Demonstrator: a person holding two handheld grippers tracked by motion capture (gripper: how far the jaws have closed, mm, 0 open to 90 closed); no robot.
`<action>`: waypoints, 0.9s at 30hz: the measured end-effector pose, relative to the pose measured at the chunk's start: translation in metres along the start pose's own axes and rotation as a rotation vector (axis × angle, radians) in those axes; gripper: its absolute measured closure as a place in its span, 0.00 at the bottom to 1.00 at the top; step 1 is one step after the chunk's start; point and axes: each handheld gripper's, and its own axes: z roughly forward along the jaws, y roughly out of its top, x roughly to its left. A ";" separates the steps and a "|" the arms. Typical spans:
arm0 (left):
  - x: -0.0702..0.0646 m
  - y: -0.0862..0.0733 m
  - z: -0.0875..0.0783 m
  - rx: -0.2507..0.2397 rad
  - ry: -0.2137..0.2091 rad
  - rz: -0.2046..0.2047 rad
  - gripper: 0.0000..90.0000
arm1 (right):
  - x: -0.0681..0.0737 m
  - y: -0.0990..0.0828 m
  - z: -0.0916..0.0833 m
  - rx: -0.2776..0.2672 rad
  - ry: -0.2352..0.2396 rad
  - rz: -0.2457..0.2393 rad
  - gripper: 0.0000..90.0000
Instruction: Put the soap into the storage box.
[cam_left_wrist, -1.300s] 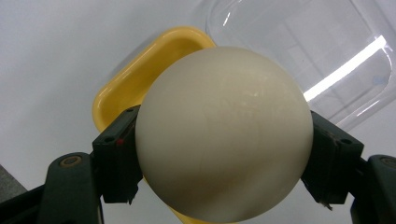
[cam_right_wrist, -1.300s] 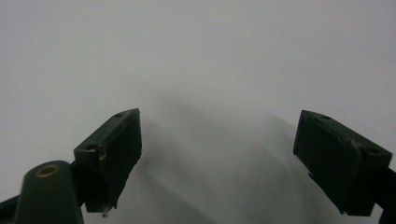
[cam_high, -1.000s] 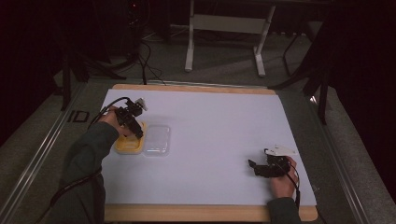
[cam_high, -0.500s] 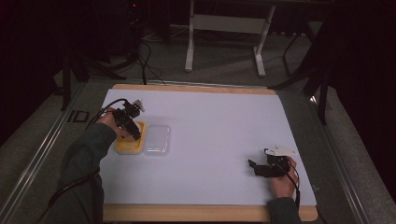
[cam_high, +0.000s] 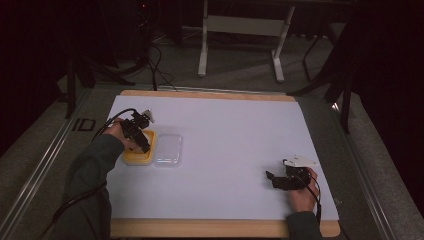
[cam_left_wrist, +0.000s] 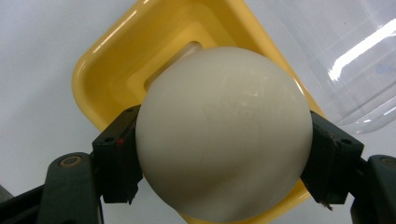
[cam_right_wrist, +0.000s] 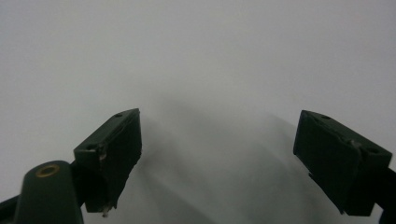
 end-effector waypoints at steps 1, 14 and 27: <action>0.000 0.000 0.000 0.000 0.001 0.000 0.28 | 0.000 0.000 0.000 0.000 0.000 0.000 0.17; 0.000 -0.003 0.010 0.001 0.004 0.002 0.28 | 0.000 0.000 0.000 0.000 -0.002 -0.004 0.17; 0.002 -0.005 0.005 -0.027 -0.007 0.000 0.20 | 0.000 0.000 0.000 0.001 -0.003 -0.008 0.17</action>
